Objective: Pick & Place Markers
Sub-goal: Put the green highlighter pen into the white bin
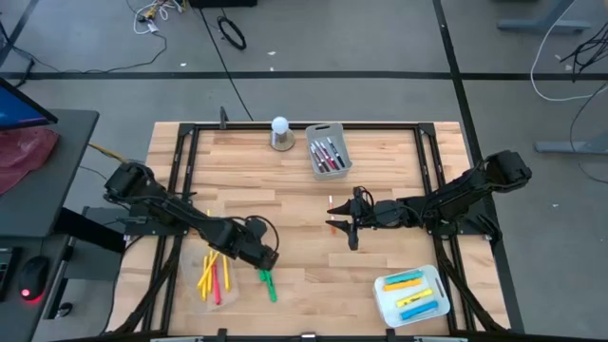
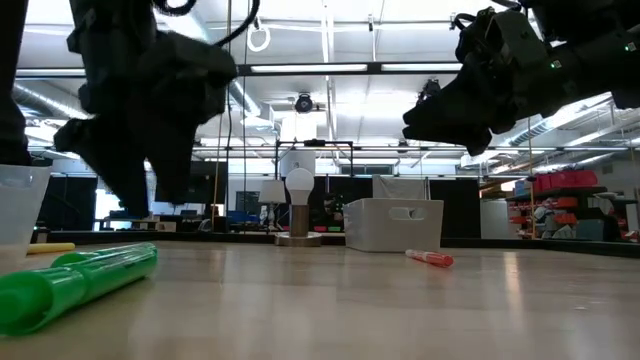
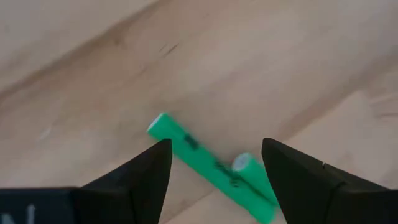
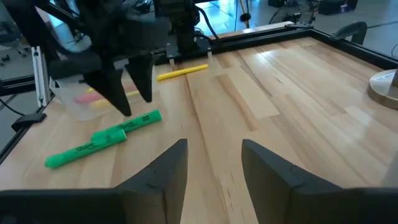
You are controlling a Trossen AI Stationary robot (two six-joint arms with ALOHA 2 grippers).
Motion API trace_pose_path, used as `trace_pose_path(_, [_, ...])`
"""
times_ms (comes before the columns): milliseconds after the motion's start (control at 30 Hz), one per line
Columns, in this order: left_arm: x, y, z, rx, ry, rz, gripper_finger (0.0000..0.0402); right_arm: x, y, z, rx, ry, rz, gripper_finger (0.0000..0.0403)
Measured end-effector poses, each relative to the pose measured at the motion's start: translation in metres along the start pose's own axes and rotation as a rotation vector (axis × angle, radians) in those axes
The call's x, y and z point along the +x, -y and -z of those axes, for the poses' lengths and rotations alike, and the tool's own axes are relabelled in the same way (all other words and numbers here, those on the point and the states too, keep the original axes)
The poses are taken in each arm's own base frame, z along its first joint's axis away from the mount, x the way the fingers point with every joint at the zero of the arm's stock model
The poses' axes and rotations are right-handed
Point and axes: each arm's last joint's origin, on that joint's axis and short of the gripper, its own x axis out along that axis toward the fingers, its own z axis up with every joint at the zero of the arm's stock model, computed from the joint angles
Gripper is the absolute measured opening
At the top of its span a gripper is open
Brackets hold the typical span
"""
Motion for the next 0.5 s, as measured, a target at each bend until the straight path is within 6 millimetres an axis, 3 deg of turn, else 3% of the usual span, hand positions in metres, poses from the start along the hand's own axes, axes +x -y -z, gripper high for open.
trace_pose_path(133, [0.016, -0.001, 0.004, -0.003, -0.035, -0.053, 0.0254, 0.0, 0.0, 0.0, 0.0, -0.001, 0.0, 0.0155])
trace_pose_path(500, [0.035, -0.003, 0.006, -0.024, -0.037, -0.122, 0.0238, 0.0, 0.0, 0.0, -0.015, -0.002, 0.0, 0.0155])
